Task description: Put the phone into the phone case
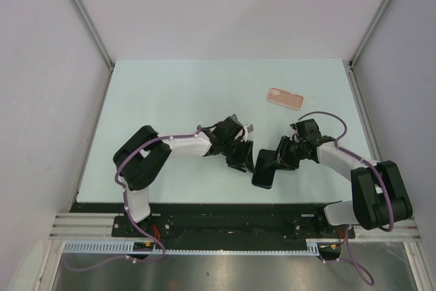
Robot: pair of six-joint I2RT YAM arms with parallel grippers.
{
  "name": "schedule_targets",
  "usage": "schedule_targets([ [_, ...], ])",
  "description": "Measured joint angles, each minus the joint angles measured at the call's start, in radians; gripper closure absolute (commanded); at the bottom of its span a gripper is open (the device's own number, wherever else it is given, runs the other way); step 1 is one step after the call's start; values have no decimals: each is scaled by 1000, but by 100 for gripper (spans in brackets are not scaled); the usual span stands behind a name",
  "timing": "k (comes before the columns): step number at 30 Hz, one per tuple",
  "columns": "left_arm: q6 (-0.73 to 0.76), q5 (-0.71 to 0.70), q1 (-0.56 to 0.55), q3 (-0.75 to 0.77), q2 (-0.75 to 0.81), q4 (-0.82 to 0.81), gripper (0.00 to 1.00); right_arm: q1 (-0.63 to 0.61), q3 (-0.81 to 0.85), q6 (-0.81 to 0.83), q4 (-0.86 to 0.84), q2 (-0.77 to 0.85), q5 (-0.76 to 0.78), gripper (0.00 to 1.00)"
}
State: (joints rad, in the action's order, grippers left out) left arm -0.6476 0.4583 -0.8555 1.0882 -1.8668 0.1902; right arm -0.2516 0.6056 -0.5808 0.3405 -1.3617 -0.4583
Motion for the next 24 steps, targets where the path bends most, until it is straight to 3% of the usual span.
schedule_targets([
  [7,-8,27,0,-5,-8,-43,53,10,18,10,66,11,53,70],
  [14,-8,40,0,-42,-9,-77,54,14,23,18,104,20,80,74],
  [24,-8,47,-2,-42,-19,-112,56,15,23,33,100,19,80,94],
])
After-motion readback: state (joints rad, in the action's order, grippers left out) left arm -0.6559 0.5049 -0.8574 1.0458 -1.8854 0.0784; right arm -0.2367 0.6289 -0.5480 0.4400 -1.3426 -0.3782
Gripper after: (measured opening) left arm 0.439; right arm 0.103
